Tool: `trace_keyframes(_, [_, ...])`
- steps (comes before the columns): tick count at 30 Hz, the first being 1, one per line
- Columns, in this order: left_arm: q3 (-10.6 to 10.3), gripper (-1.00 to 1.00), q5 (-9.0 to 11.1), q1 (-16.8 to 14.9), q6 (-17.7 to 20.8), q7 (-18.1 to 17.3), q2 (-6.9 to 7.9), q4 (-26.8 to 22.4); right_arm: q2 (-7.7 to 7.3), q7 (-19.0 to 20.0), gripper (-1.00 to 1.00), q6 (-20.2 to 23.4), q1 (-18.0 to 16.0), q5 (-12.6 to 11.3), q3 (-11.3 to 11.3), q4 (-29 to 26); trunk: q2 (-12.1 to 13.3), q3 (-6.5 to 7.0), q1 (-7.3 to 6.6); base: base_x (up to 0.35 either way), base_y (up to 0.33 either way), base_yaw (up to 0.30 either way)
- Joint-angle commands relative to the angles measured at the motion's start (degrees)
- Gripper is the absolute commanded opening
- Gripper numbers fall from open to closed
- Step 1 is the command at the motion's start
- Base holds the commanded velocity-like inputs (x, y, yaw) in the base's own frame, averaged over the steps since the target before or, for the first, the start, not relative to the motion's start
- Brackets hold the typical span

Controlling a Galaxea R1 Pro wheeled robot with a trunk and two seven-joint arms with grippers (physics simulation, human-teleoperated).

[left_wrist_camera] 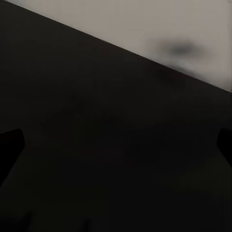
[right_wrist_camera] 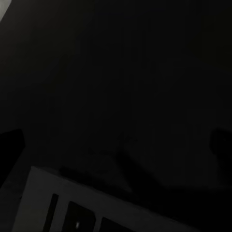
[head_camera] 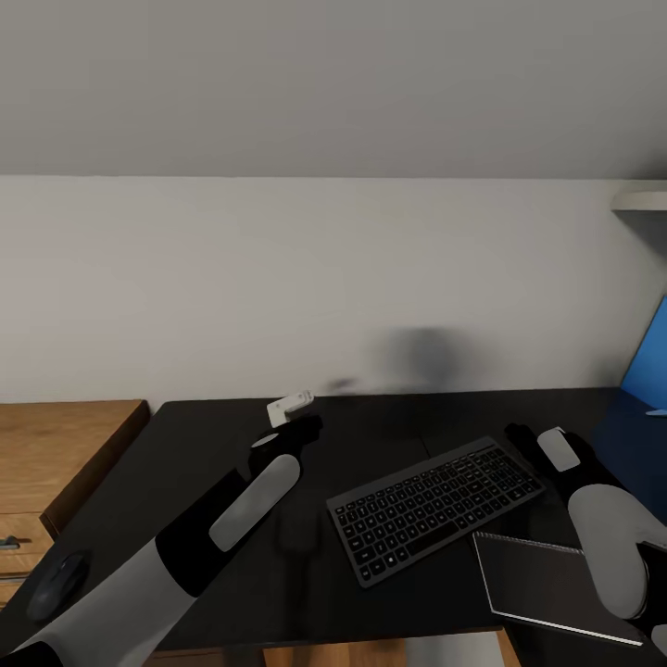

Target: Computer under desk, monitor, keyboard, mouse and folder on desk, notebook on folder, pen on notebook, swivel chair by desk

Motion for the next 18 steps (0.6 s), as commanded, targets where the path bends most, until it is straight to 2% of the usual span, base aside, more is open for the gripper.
trace_keyframes(1, [-0.09, 1.0, 0.09, -0.08, 0.44, 0.33, 0.05, -0.08, 0.0, -0.48, 1.0, 0.28, -0.01, -0.37, -0.11, -0.08, -0.03, -0.07, 0.0, 0.0, 0.0, 0.0])
trace_keyframes(7, [-0.09, 1.0, 0.07, -0.08, 0.44, 0.33, 0.08, -0.08, 0.0, -0.52, 1.0, 0.28, -0.01, -0.37, -0.11, -0.08, 1.98, 0.83, -1.1, 0.0, 0.0, 0.0])
trace_keyframes(18, [-0.09, 1.0, 0.08, -0.08, 0.44, 0.37, 0.08, -0.08, 0.0, -0.58, 1.0, 0.64, 0.01, -0.33, -0.11, -0.08, 1.98, 0.83, -1.1, 0.0, 0.0, 0.0])
